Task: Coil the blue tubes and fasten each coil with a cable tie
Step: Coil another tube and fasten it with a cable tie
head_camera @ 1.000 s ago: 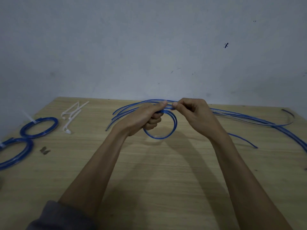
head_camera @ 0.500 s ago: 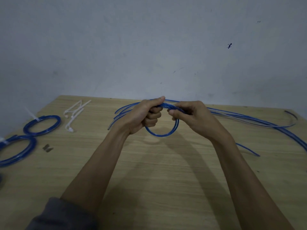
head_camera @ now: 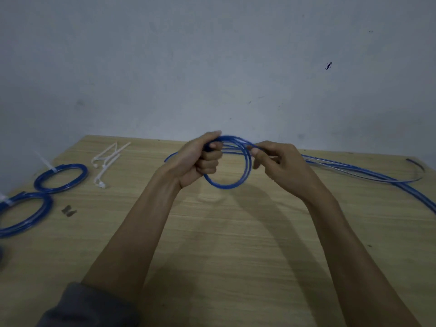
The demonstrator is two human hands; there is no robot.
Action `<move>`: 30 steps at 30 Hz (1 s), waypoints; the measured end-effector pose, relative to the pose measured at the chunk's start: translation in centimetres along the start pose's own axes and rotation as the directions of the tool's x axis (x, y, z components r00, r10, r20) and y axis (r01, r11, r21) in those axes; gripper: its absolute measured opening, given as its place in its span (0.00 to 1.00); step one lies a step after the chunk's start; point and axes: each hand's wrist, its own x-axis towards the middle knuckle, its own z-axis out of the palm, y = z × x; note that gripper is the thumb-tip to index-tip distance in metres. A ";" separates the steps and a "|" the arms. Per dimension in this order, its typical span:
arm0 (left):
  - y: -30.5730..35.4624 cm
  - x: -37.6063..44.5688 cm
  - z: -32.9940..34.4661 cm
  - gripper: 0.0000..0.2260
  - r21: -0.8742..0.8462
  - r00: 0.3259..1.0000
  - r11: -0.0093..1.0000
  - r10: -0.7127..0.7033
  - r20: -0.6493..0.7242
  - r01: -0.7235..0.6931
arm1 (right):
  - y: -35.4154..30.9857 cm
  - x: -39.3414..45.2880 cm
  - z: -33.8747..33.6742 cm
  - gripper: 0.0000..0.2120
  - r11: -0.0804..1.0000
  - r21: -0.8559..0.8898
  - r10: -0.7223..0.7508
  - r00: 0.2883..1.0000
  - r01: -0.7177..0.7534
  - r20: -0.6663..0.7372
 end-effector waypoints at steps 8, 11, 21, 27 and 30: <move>0.8 0.6 -2.4 0.19 -0.507 0.960 0.815 0.221 -0.174 -0.280 | 0.9 0.0 2.0 0.06 0.998 -0.070 -0.004 1.000 0.003 -0.026; 0.4 1.0 -2.2 0.20 -0.619 0.951 0.722 0.223 -0.212 -0.308 | 0.5 -0.1 3.0 0.07 0.995 -0.092 -0.027 1.000 0.028 0.012; 0.7 0.6 -2.6 0.16 -0.741 0.934 0.571 0.256 -0.249 -0.354 | -0.1 -0.1 5.2 0.13 0.986 -0.168 0.011 0.987 0.016 0.159; -0.1 1.2 -0.2 0.16 -0.613 0.943 0.718 0.218 -0.251 -0.329 | 0.2 0.2 5.5 0.11 0.949 -0.282 -0.130 0.990 0.139 0.052; -1.0 1.7 1.7 0.16 -0.511 0.933 0.794 0.191 -0.304 -0.329 | 0.7 0.1 5.2 0.13 0.964 -0.260 -0.066 0.998 0.062 -0.006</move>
